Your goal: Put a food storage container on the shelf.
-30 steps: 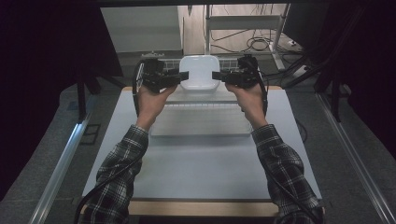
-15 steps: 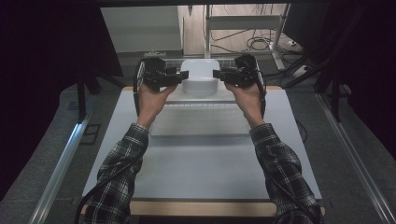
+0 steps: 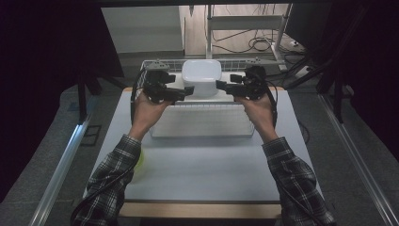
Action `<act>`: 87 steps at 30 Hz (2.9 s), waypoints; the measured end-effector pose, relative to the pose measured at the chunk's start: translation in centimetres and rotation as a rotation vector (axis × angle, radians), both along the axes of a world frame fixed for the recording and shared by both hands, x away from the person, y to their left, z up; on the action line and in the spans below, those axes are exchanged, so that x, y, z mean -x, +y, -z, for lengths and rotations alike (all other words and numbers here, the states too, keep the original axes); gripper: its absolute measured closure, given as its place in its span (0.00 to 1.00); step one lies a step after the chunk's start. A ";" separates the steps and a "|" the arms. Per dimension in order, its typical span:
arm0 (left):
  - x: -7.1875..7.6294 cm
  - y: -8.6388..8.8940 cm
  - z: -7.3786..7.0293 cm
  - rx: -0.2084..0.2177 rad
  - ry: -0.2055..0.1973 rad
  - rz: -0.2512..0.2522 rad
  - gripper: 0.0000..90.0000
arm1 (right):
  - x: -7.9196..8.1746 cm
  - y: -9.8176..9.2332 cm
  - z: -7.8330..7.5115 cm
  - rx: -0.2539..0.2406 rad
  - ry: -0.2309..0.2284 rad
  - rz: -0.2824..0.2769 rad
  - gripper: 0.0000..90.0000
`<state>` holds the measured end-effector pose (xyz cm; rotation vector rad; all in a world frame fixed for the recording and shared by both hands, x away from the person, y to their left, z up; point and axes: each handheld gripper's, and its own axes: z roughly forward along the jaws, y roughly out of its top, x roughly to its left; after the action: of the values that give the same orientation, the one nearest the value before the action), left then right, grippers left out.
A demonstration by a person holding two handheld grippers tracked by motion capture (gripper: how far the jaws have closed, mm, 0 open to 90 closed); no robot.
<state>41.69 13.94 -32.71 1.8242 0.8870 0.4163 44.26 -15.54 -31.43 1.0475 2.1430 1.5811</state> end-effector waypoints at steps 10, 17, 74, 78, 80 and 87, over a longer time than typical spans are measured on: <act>2.9 -0.2 1.0 -0.015 -0.050 0.053 0.08 | 2.4 0.1 1.5 0.040 -0.010 -0.066 0.22; 5.1 0.4 2.3 0.004 -0.071 0.078 0.09 | 4.1 0.3 2.7 0.061 -0.019 -0.111 0.18; 15.5 2.1 16.3 -0.072 0.011 0.100 0.02 | 13.0 -2.8 14.8 0.213 0.036 -0.168 0.00; 16.0 1.7 16.9 -0.098 0.007 0.111 0.01 | 13.5 -2.9 15.6 0.222 0.041 -0.177 0.00; 16.2 1.4 17.2 -0.123 0.005 0.119 0.01 | 13.8 -2.9 16.0 0.230 0.041 -0.180 0.00; 16.5 0.9 18.3 -0.169 0.024 0.129 0.01 | 14.3 -3.1 17.1 0.264 0.055 -0.188 0.00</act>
<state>25.19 14.88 -51.05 2.0332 0.7646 0.3983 29.96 -18.66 -48.49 0.8347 2.4669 1.3060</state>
